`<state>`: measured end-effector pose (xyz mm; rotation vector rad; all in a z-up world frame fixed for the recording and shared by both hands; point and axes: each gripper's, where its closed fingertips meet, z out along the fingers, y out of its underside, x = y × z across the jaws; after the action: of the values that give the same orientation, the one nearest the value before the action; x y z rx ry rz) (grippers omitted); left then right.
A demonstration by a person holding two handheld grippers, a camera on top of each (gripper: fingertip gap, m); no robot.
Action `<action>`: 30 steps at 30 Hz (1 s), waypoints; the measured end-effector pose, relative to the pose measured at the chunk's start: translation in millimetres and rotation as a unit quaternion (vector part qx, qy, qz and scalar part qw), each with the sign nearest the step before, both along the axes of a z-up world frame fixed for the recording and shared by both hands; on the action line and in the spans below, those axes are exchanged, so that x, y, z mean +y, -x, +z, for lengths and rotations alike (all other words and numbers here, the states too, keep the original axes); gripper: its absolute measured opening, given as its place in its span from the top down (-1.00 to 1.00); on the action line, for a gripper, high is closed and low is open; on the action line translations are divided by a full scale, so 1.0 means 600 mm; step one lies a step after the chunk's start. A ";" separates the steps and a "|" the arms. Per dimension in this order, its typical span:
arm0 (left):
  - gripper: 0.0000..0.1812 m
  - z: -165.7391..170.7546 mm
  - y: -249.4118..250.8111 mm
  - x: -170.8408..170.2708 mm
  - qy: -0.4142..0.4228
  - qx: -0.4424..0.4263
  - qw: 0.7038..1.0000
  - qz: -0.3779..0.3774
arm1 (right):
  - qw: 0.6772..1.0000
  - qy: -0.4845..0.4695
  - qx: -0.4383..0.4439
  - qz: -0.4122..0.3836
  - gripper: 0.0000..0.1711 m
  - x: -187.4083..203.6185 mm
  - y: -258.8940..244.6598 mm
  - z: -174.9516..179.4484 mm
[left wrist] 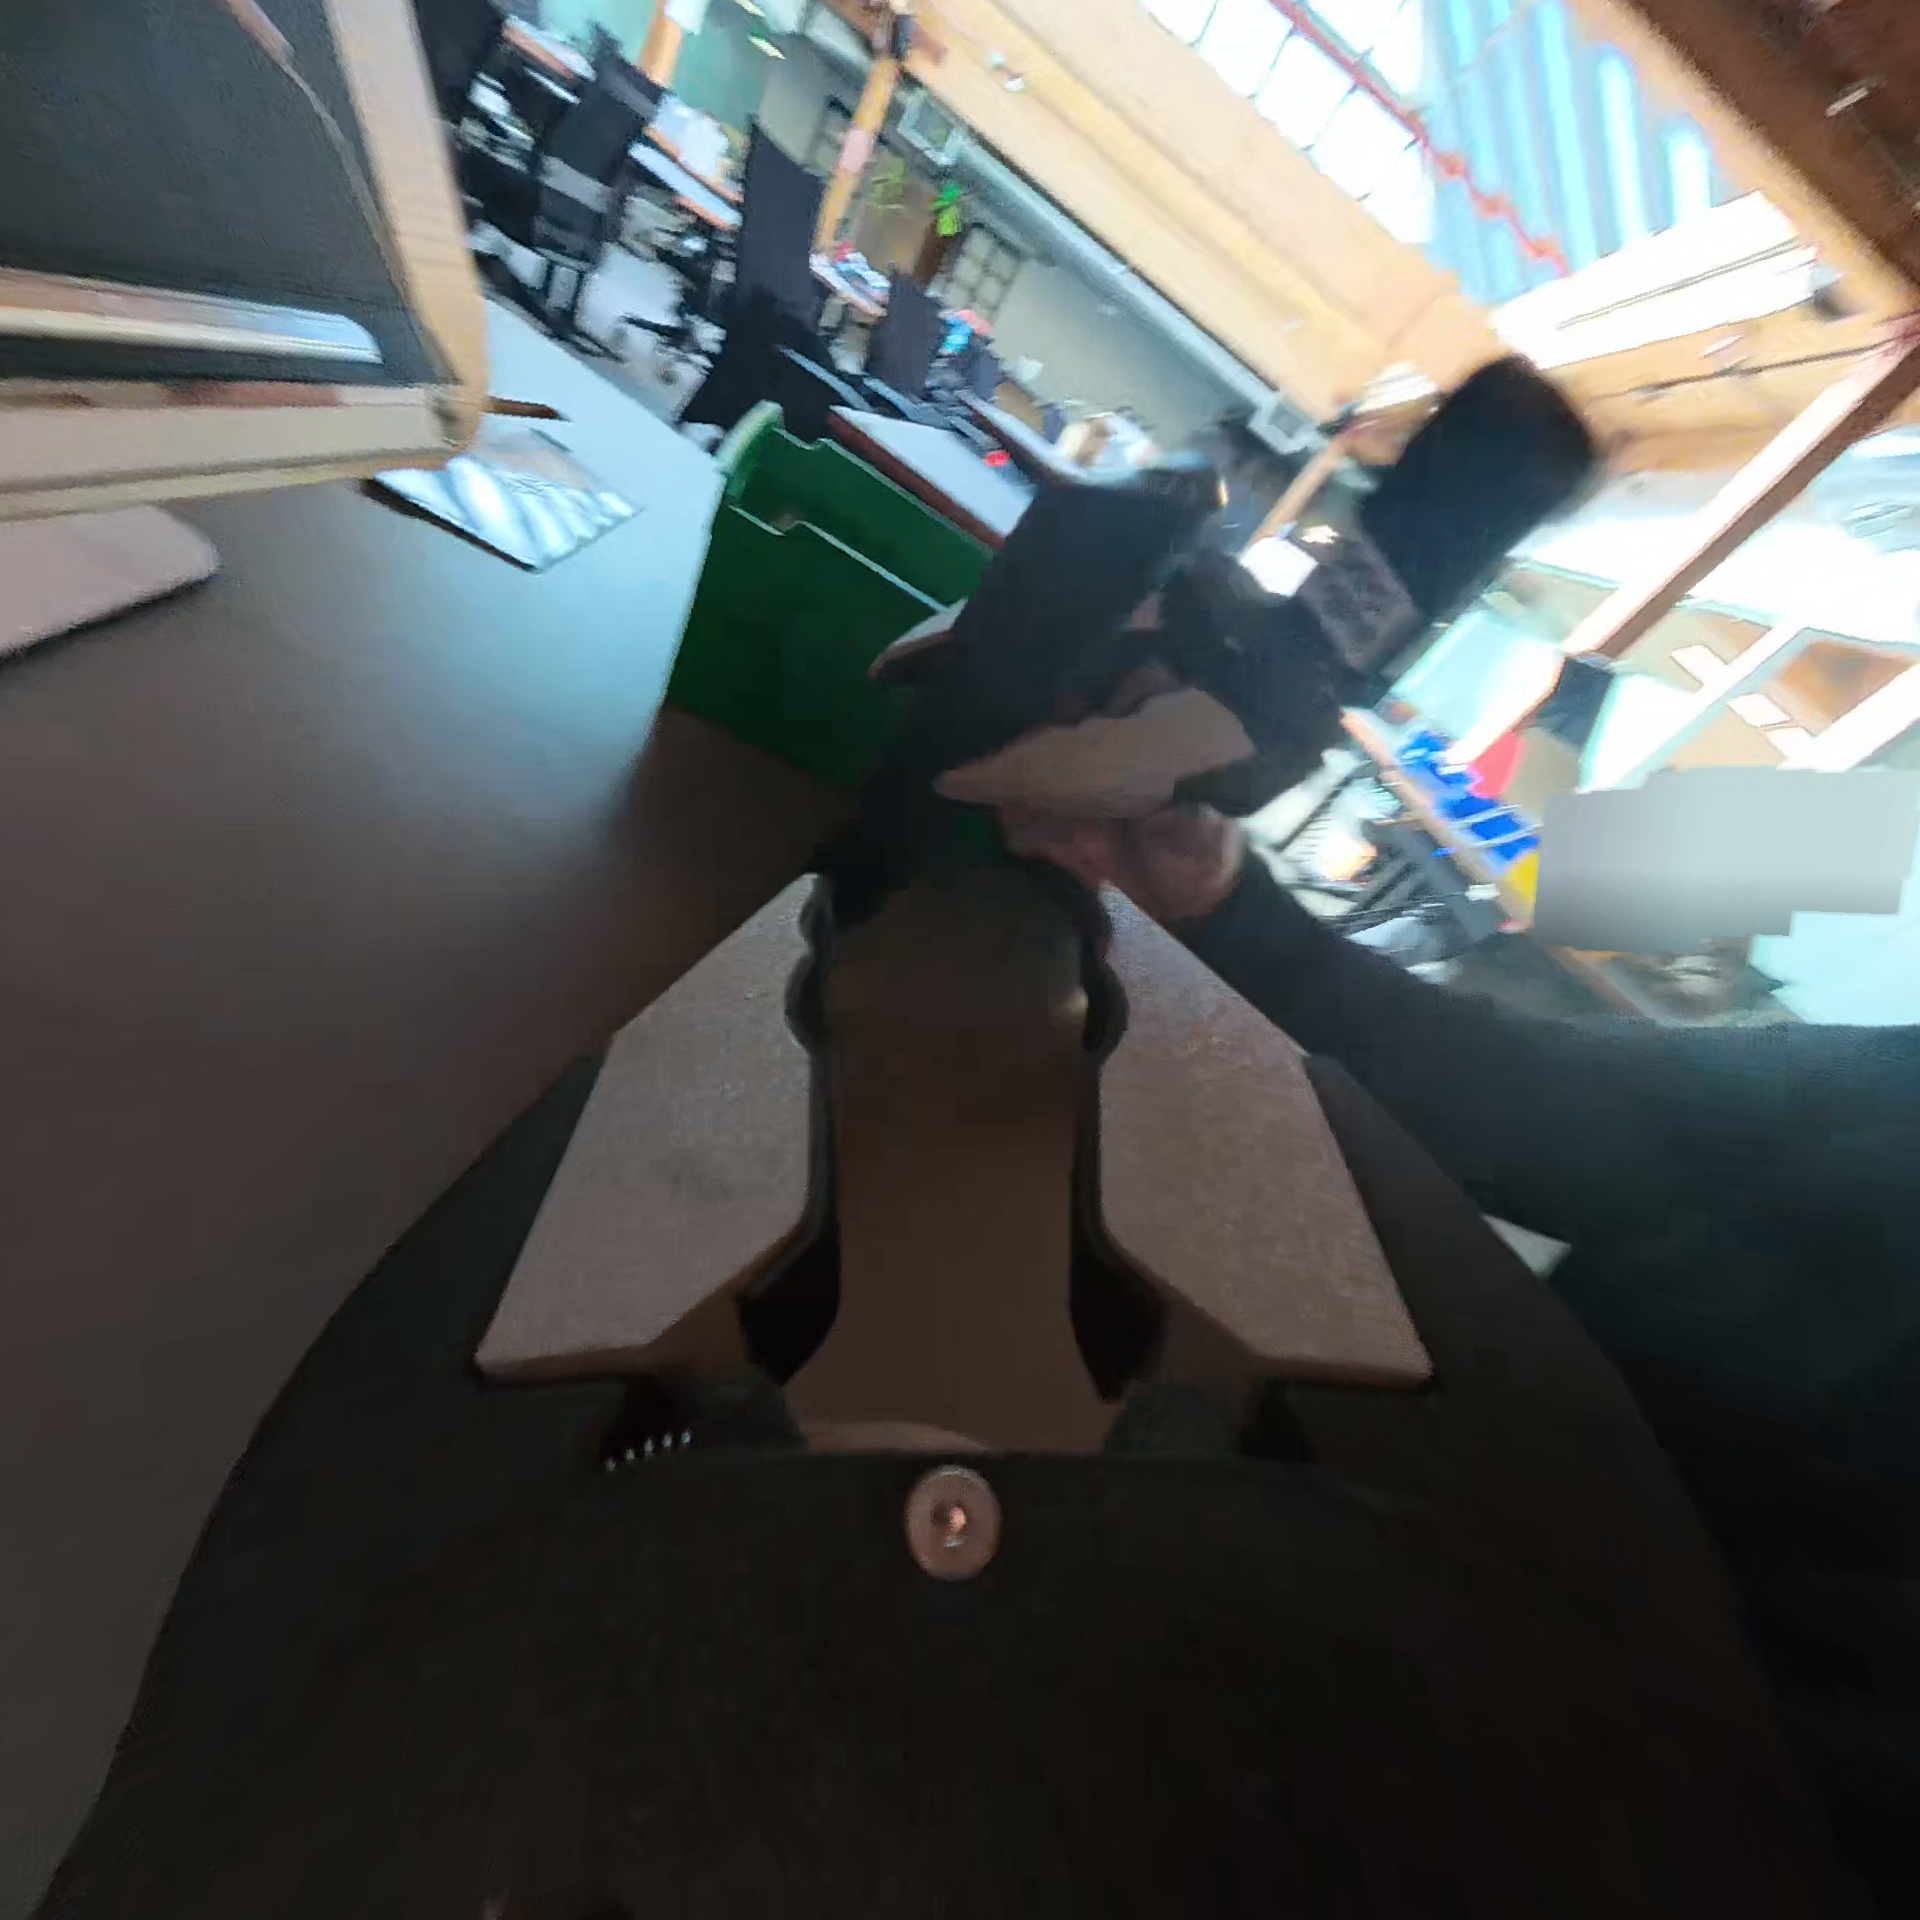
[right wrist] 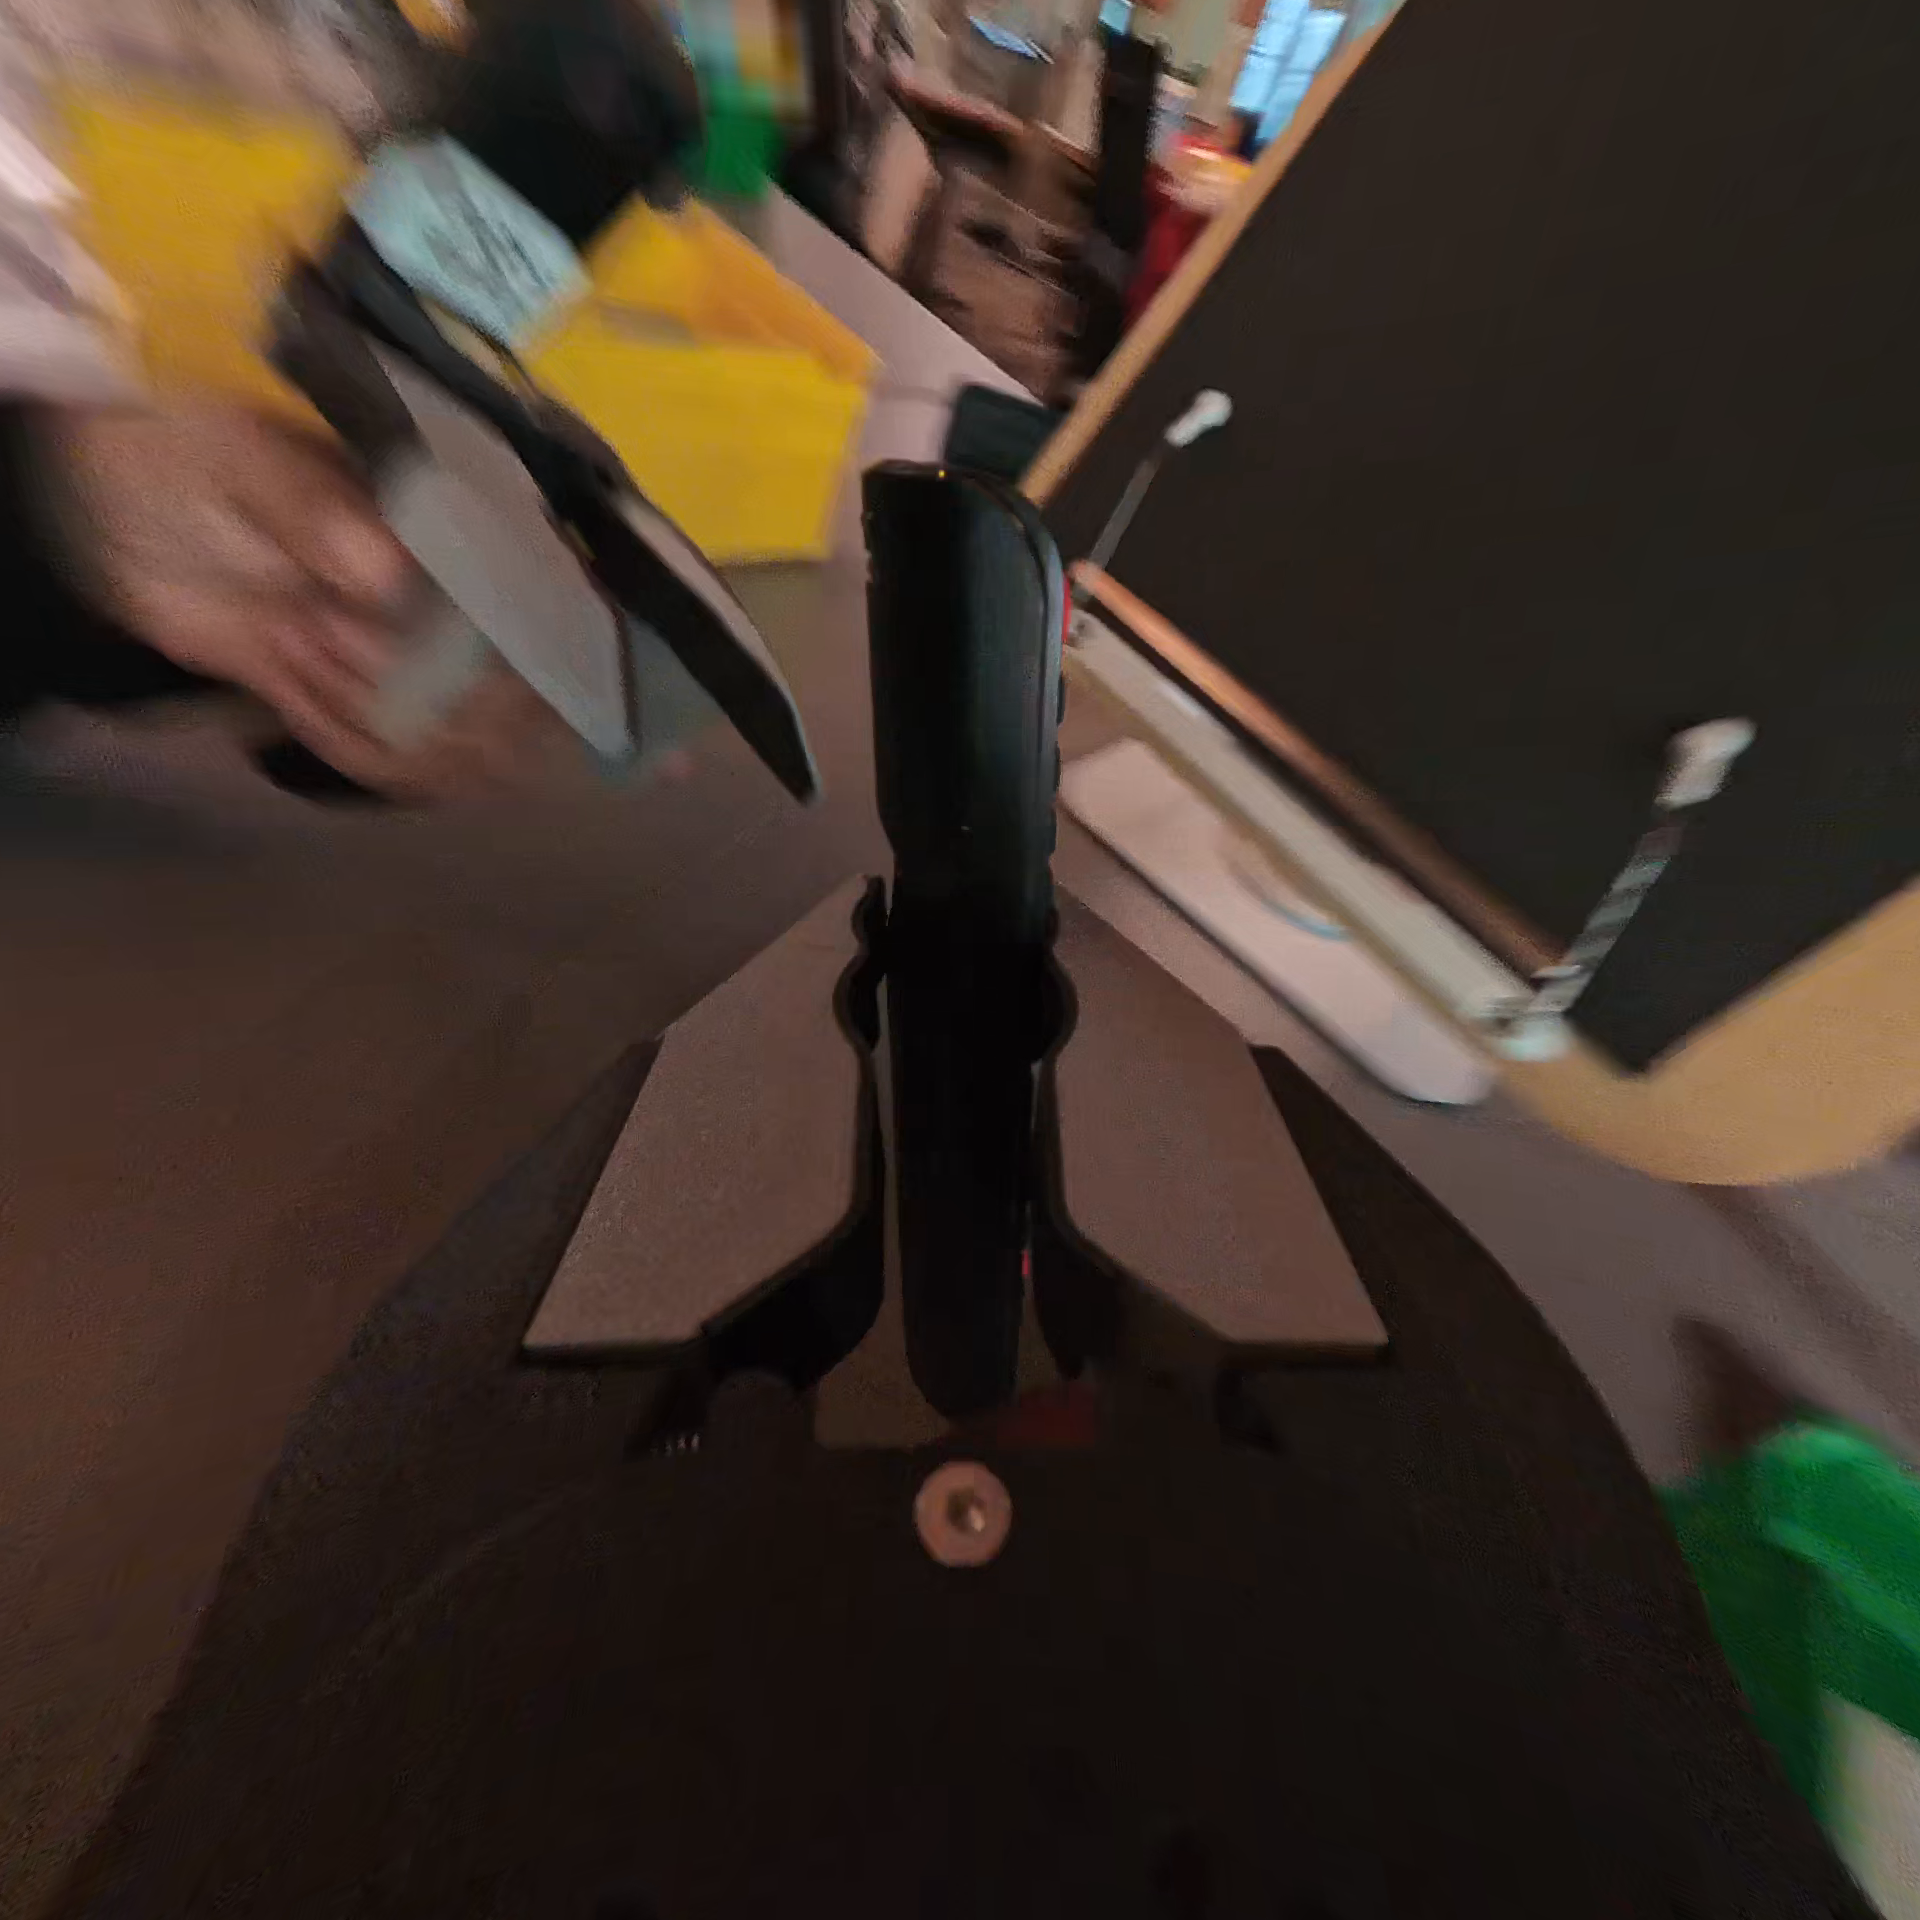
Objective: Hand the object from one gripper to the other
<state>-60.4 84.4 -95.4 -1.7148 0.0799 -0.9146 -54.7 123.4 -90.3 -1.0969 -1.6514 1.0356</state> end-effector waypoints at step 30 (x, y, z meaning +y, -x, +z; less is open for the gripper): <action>0.40 -0.013 -0.061 -0.015 -0.088 0.435 0.895 -0.038 | 0.966 -0.250 -0.012 -0.060 0.11 -0.052 0.028 -0.069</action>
<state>-23.5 75.3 -103.0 -1.8328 0.8029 -0.1166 -71.7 92.3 -131.6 -0.8556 -1.7150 0.4855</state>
